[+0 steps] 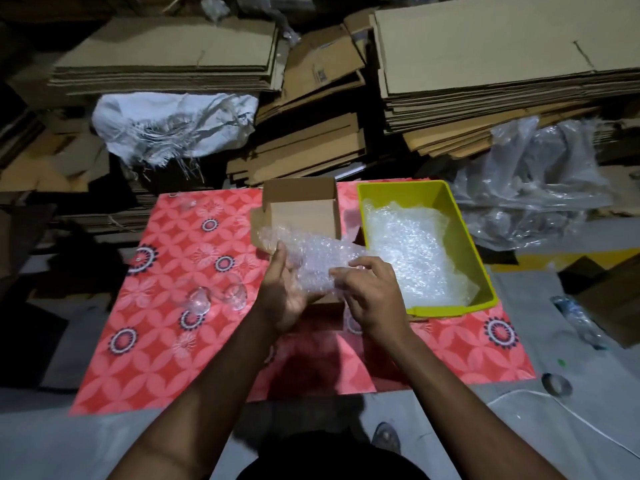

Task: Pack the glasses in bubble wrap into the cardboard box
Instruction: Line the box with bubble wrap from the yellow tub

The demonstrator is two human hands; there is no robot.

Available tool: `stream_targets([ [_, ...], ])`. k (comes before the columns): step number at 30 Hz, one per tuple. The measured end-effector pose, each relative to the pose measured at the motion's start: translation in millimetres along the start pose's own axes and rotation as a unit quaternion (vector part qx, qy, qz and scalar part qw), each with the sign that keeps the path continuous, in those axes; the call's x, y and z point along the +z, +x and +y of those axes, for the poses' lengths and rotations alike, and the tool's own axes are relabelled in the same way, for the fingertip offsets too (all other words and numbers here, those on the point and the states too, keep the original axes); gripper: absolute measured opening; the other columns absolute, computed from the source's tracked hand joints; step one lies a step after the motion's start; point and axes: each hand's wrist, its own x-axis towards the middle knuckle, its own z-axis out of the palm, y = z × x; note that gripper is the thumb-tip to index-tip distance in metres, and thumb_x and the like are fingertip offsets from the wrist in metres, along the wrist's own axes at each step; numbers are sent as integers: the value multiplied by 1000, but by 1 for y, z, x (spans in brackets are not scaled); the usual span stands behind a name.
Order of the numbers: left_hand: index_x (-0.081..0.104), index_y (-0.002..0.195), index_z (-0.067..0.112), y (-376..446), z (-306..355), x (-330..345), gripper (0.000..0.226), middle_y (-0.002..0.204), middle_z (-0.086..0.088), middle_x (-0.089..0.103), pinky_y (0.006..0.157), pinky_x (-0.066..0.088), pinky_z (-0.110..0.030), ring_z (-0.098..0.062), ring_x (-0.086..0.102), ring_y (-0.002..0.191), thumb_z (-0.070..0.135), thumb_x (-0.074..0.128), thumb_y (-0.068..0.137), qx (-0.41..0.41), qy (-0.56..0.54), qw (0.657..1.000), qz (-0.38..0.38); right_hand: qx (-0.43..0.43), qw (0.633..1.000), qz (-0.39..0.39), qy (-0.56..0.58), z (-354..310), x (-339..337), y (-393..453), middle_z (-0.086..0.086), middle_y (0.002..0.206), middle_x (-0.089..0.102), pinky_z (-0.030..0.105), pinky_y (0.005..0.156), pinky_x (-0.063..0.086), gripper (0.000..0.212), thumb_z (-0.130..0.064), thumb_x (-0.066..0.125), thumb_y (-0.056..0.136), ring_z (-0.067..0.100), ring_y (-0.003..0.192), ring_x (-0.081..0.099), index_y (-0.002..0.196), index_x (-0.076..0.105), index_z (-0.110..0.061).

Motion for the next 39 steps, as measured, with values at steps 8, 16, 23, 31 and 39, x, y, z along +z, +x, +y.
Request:
stream_targets([
  [8,64,113,2,-19,36,-79,30,91,-7,76,80,61,-40,-21,74,89,27,65,96,-5,142,987,77,37,992,-116,27,-65,39,4,-15,133,64,35,106,40,51,-5,62,63,22,126,48,112,68,-21],
  [16,59,101,-9,-30,43,-108,18,78,-16,63,63,61,-36,-28,67,68,8,54,100,9,141,985,101,154,988,-9,19,-96,74,-12,-5,106,72,30,85,53,16,-13,72,90,12,98,66,106,71,-15],
  [23,55,97,-2,-34,45,-96,16,85,-30,60,61,61,-37,-34,68,68,13,53,101,-25,119,987,103,345,880,-20,326,-76,51,3,5,95,68,25,77,48,18,-21,74,78,7,98,66,75,57,-15],
  [31,57,97,-6,-23,41,-72,29,62,-13,60,51,55,-27,-21,62,49,14,37,105,-75,102,988,91,237,894,-203,321,-44,31,23,-10,150,39,26,93,49,73,-10,74,81,4,121,50,141,43,-39],
  [39,29,143,-10,-5,53,-69,41,131,-41,48,75,54,-44,-49,60,112,2,38,105,-57,58,977,195,186,957,-119,188,-25,31,28,-3,128,63,32,100,46,11,-35,76,75,6,123,56,78,67,-31],
])
